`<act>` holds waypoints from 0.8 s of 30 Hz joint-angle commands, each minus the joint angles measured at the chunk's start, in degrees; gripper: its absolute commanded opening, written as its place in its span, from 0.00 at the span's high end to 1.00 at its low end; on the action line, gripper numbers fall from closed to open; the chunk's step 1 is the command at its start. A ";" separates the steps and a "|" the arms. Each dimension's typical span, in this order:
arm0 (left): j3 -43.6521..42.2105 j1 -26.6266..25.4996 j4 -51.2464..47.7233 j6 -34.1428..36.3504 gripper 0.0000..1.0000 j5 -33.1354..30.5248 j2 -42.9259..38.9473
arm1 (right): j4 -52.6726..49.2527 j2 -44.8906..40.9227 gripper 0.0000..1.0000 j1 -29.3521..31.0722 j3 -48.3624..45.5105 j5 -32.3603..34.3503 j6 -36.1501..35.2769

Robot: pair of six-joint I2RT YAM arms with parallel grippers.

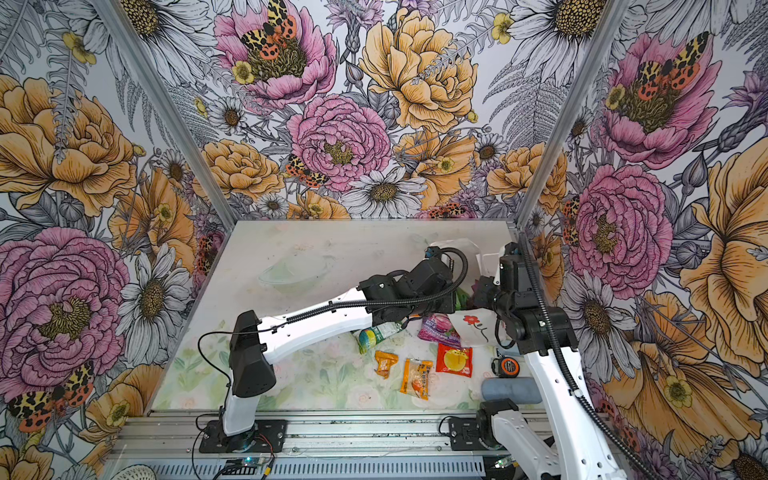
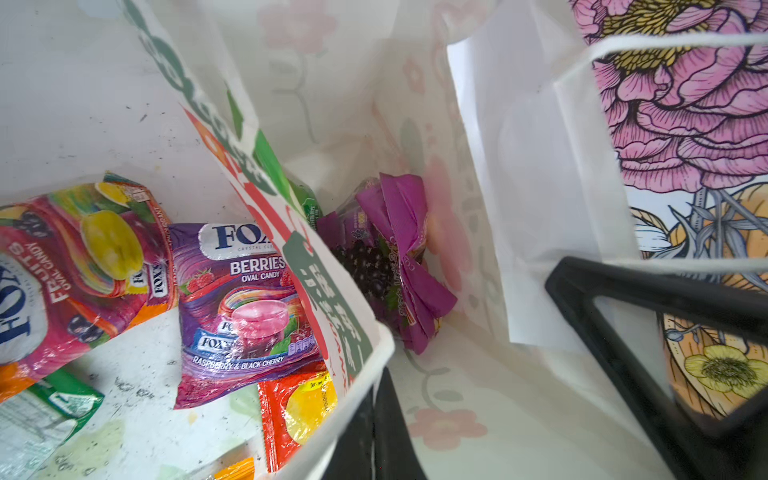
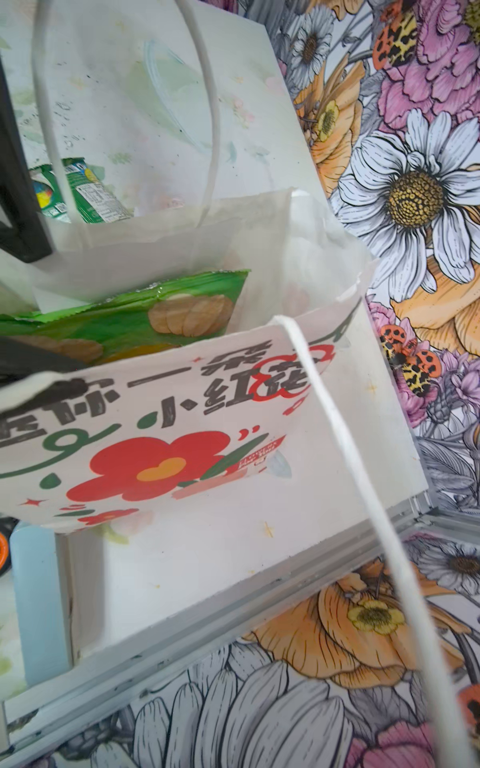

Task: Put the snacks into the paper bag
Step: 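Swing the paper bag lower with the right gripper while the left gripper follows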

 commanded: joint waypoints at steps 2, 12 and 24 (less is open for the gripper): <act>-4.89 1.54 2.82 -1.14 1.00 -1.36 -4.81 | 3.18 0.20 1.00 4.72 1.82 -1.80 3.98; -13.37 4.64 4.06 -0.35 1.00 -3.29 -12.53 | 9.32 4.30 1.00 8.53 1.03 -2.51 6.60; -21.24 9.13 4.21 2.75 1.00 -5.87 -20.09 | 16.23 9.18 1.00 15.49 1.11 -1.83 9.72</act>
